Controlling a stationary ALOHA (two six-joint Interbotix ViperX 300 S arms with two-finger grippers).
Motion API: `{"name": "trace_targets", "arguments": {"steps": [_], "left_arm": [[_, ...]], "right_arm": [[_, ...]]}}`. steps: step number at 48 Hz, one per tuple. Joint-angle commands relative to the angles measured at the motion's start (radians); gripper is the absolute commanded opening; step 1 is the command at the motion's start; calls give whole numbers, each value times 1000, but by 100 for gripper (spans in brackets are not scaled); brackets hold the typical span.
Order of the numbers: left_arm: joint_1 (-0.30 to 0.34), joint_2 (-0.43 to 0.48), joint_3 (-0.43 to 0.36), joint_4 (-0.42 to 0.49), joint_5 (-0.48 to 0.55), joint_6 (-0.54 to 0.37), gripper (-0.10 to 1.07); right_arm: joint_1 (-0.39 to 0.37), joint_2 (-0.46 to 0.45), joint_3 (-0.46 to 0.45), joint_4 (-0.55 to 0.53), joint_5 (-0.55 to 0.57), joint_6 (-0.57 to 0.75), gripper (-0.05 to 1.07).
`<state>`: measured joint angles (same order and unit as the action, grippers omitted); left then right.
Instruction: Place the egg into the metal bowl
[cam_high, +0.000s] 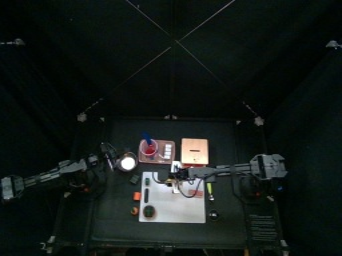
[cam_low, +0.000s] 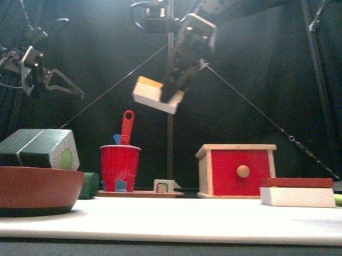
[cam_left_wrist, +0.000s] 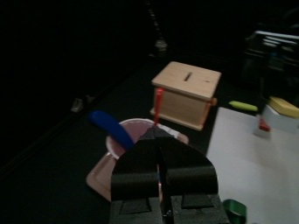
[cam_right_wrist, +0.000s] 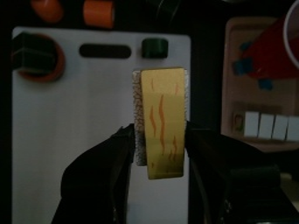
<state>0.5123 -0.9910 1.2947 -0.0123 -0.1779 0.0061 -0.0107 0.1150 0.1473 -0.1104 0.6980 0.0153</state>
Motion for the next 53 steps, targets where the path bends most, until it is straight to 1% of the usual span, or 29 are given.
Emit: {"name": "trace_targets", "arguments": {"steps": [1,5,7,8,10,13,18,23,29,34,42,49,53], "left_arm": [[104,5,-14,0,-5,-3,0],[193,5,-12,-20,-6,-9,0],[227,3,-9,-37,-9,-9,0],[241,3,-8,-44,-12,-9,0],[272,2,-3,-67,-18,-8,0],[298,2,3,-87,-28,-5,0],[304,3,12,-89,-41,2,0],[302,2,23,-75,-44,0,0],[301,2,31,-75,-44,0,0],[301,3,31,-77,-44,-2,0],[305,2,31,-77,-46,-3,0],[353,2,31,-86,-80,-6,0],[362,2,29,-94,-89,-5,0]], "right_arm": [[-34,77,-156,-5,20,-3,67],[-49,158,-259,-6,52,-14,67],[-55,196,-311,-6,71,-28,67],[-58,222,-350,-3,87,-43,67],[-61,259,-399,0,110,-67,67],[-64,308,-469,9,146,-100,67],[-77,383,-583,41,179,-147,67],[-91,428,-652,71,195,-176,67],[-123,459,-712,81,190,-216,67],[-147,488,-758,103,161,-247,67],[-170,548,-828,124,146,-247,67],[-172,583,-881,115,149,-247,68],[-170,597,-900,107,149,-247,68]]}}
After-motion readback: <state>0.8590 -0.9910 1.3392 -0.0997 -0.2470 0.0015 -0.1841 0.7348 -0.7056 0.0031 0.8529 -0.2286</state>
